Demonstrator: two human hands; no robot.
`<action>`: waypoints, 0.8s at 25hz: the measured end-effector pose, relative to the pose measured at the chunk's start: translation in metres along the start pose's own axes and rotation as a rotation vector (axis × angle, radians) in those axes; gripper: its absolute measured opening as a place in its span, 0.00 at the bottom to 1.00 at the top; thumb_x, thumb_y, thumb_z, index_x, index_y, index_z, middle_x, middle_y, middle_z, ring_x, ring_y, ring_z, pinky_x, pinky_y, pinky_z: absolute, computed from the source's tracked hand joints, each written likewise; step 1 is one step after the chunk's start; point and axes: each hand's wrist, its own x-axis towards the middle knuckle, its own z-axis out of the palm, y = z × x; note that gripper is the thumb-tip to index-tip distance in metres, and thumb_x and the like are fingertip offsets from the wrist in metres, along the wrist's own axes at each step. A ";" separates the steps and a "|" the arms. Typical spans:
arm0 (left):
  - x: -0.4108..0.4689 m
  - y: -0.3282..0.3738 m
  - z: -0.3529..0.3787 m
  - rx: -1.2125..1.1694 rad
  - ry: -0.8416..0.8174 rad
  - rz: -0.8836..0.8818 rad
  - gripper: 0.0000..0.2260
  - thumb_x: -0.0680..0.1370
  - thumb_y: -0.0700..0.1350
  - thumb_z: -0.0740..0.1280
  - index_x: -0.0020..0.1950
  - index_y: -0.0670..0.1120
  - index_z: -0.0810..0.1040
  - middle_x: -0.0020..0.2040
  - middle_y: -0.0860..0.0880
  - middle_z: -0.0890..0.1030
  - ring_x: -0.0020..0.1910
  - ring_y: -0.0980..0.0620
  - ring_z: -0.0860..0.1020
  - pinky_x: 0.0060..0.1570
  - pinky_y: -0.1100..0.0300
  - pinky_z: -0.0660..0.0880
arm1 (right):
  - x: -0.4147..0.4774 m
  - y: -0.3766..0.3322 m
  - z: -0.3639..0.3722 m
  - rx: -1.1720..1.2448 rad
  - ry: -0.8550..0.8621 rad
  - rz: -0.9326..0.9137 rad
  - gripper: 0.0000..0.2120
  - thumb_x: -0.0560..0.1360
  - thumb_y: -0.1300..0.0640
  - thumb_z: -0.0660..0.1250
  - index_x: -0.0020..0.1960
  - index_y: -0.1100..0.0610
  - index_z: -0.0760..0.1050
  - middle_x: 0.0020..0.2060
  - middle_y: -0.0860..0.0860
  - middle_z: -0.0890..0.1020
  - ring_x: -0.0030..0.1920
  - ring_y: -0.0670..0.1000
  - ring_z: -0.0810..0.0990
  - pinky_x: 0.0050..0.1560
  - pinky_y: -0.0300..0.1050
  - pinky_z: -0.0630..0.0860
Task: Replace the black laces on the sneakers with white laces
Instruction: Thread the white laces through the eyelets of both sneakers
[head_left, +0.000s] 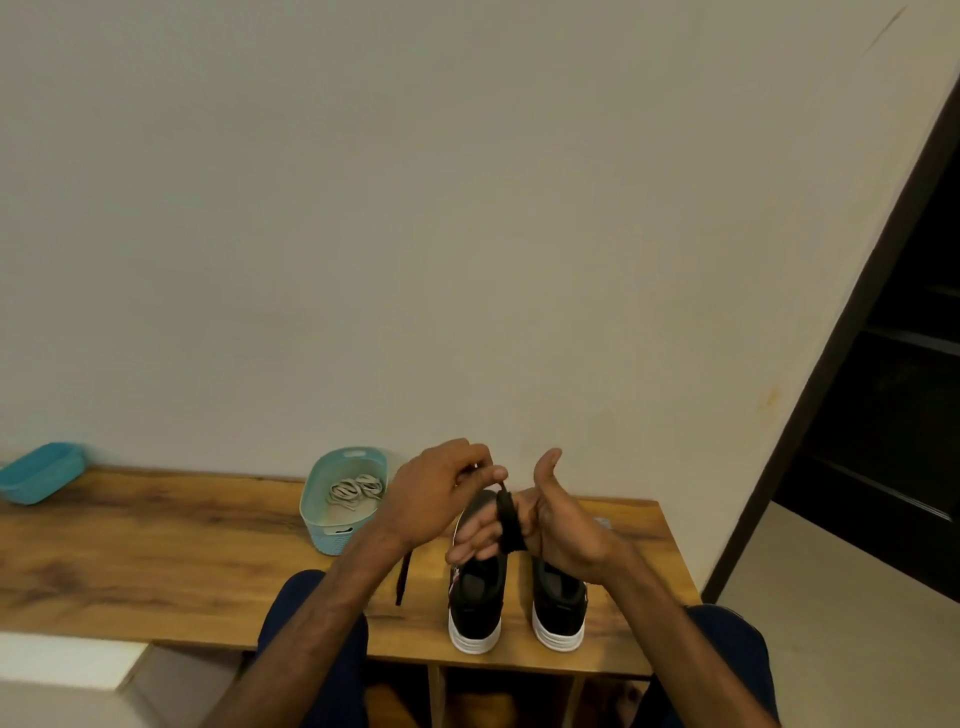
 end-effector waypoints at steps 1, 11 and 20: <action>0.001 -0.003 0.000 -0.100 -0.004 -0.006 0.15 0.78 0.64 0.56 0.40 0.57 0.73 0.36 0.54 0.74 0.37 0.55 0.74 0.39 0.54 0.73 | -0.001 -0.006 0.000 0.102 -0.066 -0.067 0.58 0.71 0.28 0.26 0.60 0.72 0.76 0.56 0.68 0.81 0.61 0.63 0.79 0.65 0.53 0.72; -0.014 0.010 -0.002 -0.091 -0.054 0.001 0.13 0.82 0.55 0.61 0.39 0.54 0.77 0.37 0.55 0.75 0.38 0.58 0.74 0.40 0.57 0.72 | 0.011 -0.015 -0.017 0.125 0.249 -0.188 0.47 0.76 0.34 0.29 0.68 0.63 0.74 0.62 0.58 0.81 0.67 0.53 0.77 0.73 0.50 0.67; -0.007 0.027 0.000 -0.525 -0.032 -0.084 0.09 0.82 0.43 0.61 0.47 0.41 0.78 0.35 0.51 0.79 0.38 0.60 0.78 0.41 0.63 0.76 | 0.006 -0.036 -0.004 0.568 -0.109 -0.226 0.39 0.77 0.33 0.50 0.59 0.66 0.80 0.54 0.64 0.83 0.59 0.59 0.82 0.61 0.47 0.78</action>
